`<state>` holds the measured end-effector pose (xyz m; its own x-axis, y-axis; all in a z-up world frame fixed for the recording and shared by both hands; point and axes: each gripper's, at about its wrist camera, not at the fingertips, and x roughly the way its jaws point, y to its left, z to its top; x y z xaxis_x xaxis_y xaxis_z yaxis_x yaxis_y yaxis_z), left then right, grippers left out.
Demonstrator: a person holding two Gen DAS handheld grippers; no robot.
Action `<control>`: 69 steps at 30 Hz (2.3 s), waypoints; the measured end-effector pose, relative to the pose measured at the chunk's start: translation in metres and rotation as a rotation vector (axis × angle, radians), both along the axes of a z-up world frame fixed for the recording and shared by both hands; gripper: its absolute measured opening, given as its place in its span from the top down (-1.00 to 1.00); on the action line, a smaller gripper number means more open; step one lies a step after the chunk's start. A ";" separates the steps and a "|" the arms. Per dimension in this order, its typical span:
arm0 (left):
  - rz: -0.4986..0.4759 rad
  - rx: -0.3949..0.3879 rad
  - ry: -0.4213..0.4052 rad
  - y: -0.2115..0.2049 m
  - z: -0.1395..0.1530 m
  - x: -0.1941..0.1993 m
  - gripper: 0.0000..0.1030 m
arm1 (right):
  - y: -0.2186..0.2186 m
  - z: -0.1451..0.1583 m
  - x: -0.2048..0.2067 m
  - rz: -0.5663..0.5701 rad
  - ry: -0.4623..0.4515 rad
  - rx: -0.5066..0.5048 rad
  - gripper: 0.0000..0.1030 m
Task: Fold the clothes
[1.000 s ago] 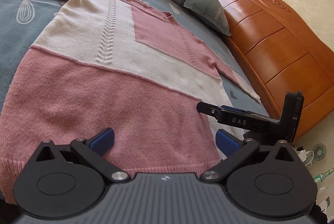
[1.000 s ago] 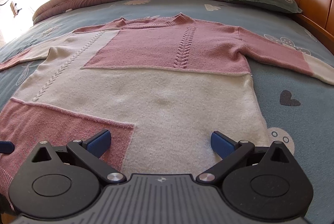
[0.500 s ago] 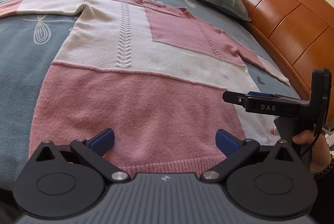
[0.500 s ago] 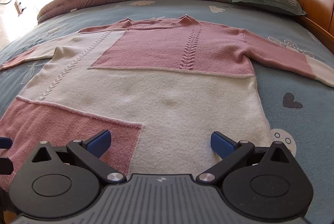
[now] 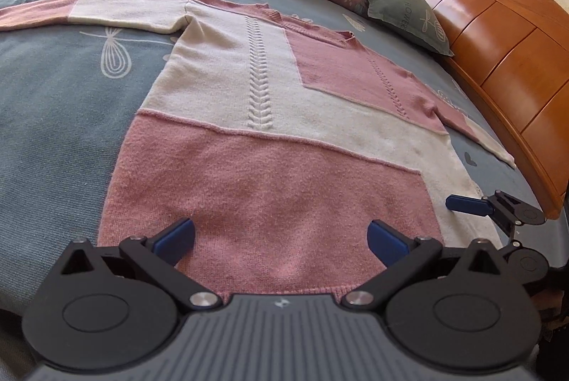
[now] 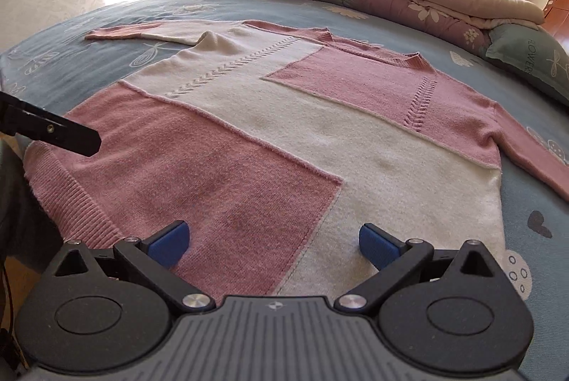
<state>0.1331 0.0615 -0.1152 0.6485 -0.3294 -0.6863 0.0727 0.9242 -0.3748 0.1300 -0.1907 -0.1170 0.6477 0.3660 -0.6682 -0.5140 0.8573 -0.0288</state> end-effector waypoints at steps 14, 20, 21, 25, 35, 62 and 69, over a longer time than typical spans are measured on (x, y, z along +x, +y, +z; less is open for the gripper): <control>-0.003 -0.023 -0.019 0.004 -0.002 -0.002 -0.99 | -0.018 -0.004 -0.015 0.024 -0.053 -0.070 -1.00; -0.005 -0.023 -0.024 0.004 -0.002 -0.003 -0.99 | -0.022 0.005 -0.014 0.010 -0.078 -0.033 -1.00; -0.005 -0.024 -0.025 0.004 -0.002 -0.003 -0.99 | -0.017 0.008 -0.011 0.023 -0.100 -0.021 -1.00; -0.008 -0.016 -0.028 0.003 -0.002 -0.003 -0.99 | -0.001 0.002 0.004 0.014 -0.105 -0.098 -1.00; 0.018 -0.036 -0.020 0.004 -0.001 -0.003 -0.99 | -0.010 0.000 0.018 -0.076 -0.011 -0.054 -1.00; -0.024 -0.047 0.013 -0.006 0.018 0.080 -0.99 | 0.028 0.030 0.054 -0.171 0.016 -0.037 -1.00; -0.055 0.026 0.006 -0.036 0.021 0.130 -0.99 | 0.018 0.011 0.071 -0.225 0.139 -0.016 -1.00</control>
<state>0.2630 0.0251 -0.0945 0.6259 -0.3468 -0.6985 0.1218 0.9282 -0.3516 0.2008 -0.1726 -0.1063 0.6133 0.2117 -0.7609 -0.3108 0.9504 0.0139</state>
